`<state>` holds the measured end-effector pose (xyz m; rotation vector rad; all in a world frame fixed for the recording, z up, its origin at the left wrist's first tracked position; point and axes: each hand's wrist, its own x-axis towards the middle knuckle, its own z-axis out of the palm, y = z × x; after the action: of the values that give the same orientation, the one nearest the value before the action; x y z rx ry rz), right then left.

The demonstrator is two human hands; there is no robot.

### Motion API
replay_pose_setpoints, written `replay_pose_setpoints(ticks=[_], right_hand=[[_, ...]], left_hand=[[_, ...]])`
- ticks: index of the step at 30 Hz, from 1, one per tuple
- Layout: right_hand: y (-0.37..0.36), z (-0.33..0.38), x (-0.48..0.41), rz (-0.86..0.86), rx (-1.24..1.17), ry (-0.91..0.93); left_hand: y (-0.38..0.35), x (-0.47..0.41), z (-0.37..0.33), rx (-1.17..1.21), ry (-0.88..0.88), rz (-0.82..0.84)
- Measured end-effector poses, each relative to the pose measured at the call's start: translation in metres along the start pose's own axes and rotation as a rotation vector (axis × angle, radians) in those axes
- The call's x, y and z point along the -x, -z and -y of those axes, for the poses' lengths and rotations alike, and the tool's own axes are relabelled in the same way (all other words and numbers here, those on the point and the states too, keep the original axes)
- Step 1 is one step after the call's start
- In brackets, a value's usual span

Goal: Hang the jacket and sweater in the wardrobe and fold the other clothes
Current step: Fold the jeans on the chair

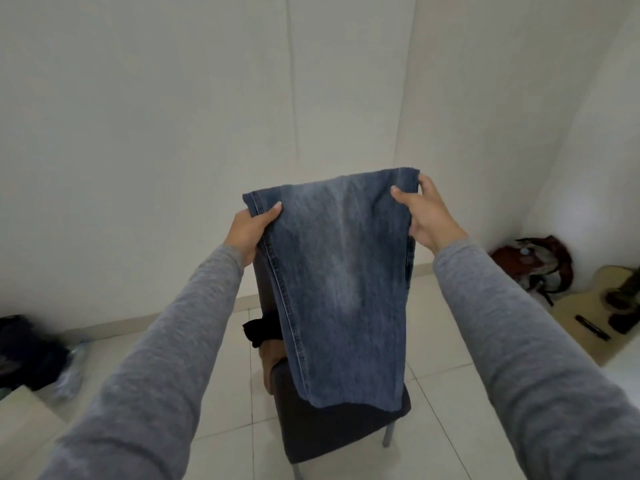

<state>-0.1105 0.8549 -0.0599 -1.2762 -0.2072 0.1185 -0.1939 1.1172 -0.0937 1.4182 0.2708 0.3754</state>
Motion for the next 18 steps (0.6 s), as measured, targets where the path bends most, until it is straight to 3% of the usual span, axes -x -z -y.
replay_pose_setpoints(ticks=[2,5,8,12,14,18], right_hand=[[0.003,-0.006,-0.008,-0.122,0.104,-0.068],[0.014,-0.017,-0.02,-0.281,0.18,-0.154],[0.026,-0.028,-0.038,-0.36,0.041,-0.16],[0.04,-0.041,-0.076,-0.439,-0.072,-0.122],[0.048,-0.047,-0.096,-0.477,-0.087,-0.152],[0.066,-0.056,-0.122,-0.555,0.019,-0.182]], left_hand=[[-0.002,-0.019,0.01,-0.041,0.078,-0.098],[-0.004,-0.04,0.023,0.092,0.17,-0.175],[-0.016,-0.059,0.034,0.177,0.04,-0.019],[-0.028,-0.102,0.043,0.103,-0.069,0.279],[-0.038,-0.128,0.047,0.034,-0.006,0.316],[-0.062,-0.171,0.053,-0.093,0.049,0.24]])
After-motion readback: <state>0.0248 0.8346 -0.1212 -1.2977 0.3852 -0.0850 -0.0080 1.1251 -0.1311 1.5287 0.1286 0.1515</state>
